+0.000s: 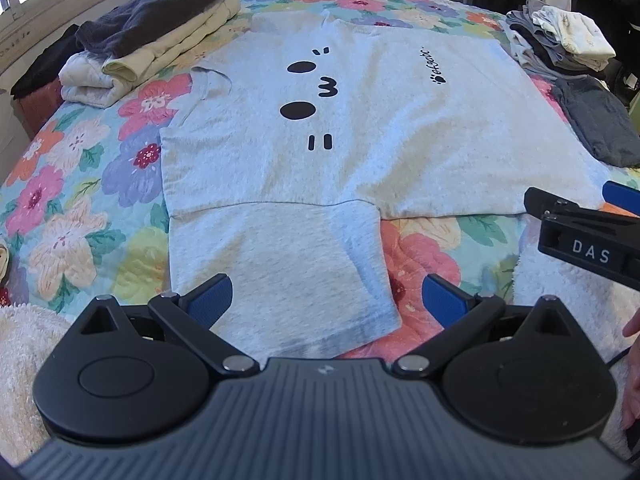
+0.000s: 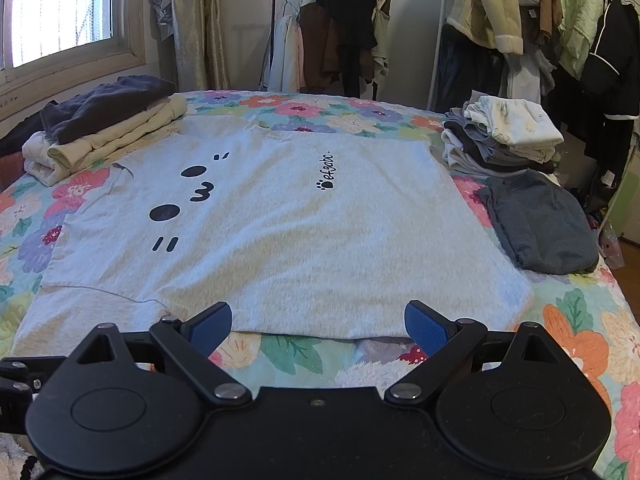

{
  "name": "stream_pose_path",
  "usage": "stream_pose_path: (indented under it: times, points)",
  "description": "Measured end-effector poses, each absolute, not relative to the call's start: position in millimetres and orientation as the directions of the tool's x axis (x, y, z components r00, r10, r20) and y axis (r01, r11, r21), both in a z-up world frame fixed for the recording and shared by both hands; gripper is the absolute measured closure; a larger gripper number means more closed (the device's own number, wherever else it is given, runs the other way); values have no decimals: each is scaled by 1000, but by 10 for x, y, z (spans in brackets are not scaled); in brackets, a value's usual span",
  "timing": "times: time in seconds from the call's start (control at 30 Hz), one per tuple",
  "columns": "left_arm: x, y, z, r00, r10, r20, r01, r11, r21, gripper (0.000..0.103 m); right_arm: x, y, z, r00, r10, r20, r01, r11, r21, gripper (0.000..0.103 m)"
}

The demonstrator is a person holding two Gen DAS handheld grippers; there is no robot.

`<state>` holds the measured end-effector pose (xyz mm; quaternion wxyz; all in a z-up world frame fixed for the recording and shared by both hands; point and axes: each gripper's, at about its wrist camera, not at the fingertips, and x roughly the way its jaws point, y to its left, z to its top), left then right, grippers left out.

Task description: Fold clothes

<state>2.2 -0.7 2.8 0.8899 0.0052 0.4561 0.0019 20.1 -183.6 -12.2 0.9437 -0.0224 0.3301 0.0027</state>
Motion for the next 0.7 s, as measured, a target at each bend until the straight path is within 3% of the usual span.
stream_pose_path:
  times: [0.7]
  points:
    - [2, 57, -60, 578, 7, -816, 0, 1000, 8, 0, 222, -1827, -138, 774, -15, -633, -20, 999, -48, 7]
